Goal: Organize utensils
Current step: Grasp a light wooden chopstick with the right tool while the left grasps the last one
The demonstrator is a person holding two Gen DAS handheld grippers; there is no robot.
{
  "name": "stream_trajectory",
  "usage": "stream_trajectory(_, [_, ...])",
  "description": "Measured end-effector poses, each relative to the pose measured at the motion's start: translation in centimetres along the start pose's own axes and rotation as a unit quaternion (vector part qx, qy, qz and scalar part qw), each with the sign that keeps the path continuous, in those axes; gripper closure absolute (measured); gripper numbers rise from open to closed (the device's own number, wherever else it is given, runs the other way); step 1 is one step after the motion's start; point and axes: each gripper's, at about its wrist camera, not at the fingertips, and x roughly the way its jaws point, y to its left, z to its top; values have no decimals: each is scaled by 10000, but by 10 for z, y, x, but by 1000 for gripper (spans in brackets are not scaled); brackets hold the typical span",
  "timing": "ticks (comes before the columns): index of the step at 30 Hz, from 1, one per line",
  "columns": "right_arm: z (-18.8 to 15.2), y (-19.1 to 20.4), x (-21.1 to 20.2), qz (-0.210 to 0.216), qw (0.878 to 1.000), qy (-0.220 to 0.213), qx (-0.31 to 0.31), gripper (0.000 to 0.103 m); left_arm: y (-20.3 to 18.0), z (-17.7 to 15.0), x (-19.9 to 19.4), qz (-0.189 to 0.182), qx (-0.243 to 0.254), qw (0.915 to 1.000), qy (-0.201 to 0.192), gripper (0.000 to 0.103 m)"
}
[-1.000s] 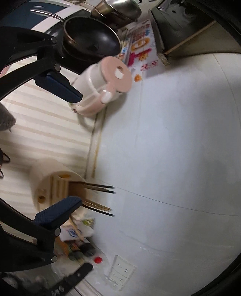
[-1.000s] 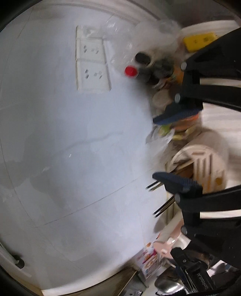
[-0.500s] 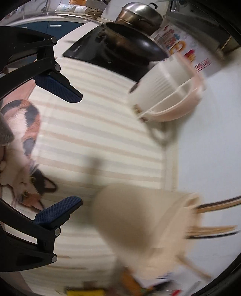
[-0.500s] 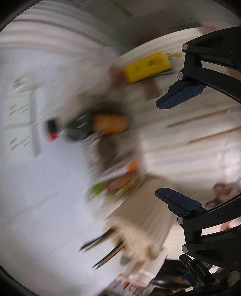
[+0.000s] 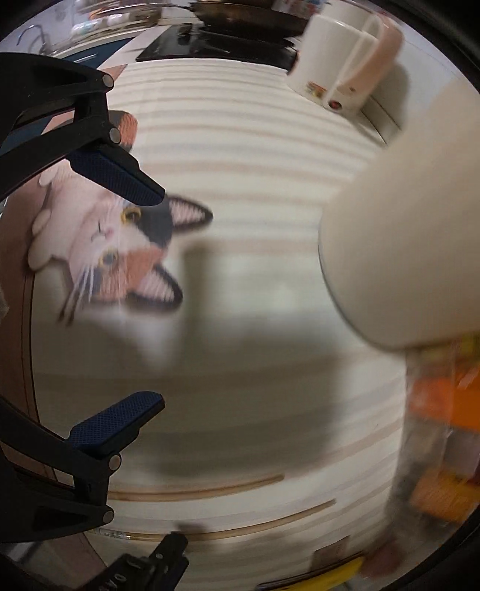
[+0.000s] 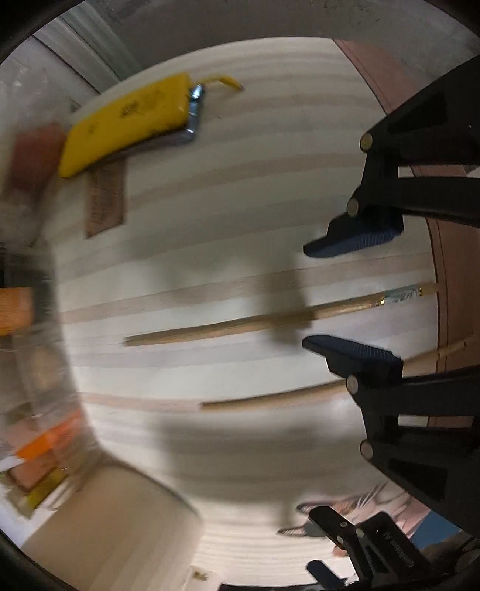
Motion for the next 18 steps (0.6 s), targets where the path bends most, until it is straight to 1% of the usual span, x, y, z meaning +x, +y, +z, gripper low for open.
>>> stream_trajectory(2, [-4,-2,0,-27,9999,-91,-44,75,-9,1,0,-13,63,10000,-7,1])
stream_trajectory(4, [-7,-9,0,-119,9999,-96,-18,92,-20,1,1,-47,130,9999,2,1])
stream_trajectory(7, [-10,-30,-2,-167,9995,-95,241,96,-39,2,-2,-192,240,9995,29,1])
stream_trajectory(12, [-20,-69,-4,-191,9977,-102,638,96,-71,8,-10,-668,346,9971,93,2])
stream_trajectory(13, [-22,-75,-4,-191,9974,-96,693,96,-77,9,-11,-764,356,9964,118,7])
stream_trajectory(14, [-24,-80,-4,-187,9970,-90,739,96,-84,9,-12,-845,370,9956,149,15])
stream_trajectory(15, [-26,-85,-3,-190,9968,-81,775,96,-93,10,-12,-934,397,9946,204,19])
stream_trajectory(16, [-28,-90,-3,-196,9964,-77,815,96,-99,11,-11,-987,424,9939,234,24])
stream_trajectory(17, [-31,-96,-3,-179,9962,-83,853,96,-105,11,-10,-995,464,9936,249,29])
stream_trajectory(18, [-31,-98,-2,-175,9960,-76,877,96,-112,12,-9,-962,524,9937,240,32])
